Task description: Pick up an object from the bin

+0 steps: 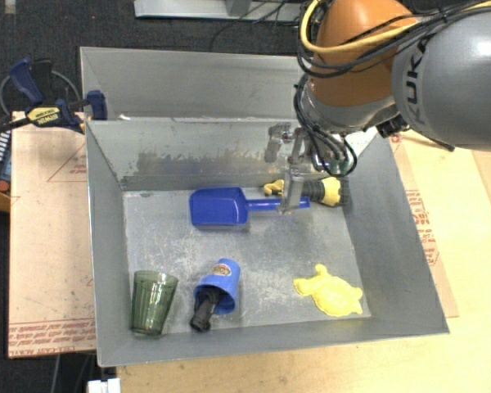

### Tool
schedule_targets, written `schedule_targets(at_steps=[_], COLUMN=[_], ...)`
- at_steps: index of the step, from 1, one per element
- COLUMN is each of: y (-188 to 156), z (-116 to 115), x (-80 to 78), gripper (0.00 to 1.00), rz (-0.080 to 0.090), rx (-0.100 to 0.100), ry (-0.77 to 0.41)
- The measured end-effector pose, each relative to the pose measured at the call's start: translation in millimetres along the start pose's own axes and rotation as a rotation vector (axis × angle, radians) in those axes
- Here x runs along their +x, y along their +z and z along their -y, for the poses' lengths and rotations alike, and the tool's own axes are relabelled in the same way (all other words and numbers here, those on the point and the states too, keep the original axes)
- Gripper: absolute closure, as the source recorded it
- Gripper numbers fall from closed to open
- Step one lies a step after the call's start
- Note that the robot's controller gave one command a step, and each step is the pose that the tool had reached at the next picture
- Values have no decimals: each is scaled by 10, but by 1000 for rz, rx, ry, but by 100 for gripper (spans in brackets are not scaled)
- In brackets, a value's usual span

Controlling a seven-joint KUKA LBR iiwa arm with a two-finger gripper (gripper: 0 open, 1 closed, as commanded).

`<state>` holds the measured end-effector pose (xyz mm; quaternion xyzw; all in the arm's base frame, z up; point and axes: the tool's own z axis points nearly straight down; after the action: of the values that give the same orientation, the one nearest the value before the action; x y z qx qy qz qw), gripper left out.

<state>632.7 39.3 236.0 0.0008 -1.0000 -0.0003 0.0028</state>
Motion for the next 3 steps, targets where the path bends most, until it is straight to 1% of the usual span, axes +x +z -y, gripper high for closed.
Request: schedule_targets(at_steps=[1, 2, 3], y=[-52, 1218, 816], z=[3, -329, -351], x=[-12, 80, 226], gripper=[0, 0, 0], rz=[8, 7, 9], rx=[0, -2, -1], ry=[1, 4, -118])
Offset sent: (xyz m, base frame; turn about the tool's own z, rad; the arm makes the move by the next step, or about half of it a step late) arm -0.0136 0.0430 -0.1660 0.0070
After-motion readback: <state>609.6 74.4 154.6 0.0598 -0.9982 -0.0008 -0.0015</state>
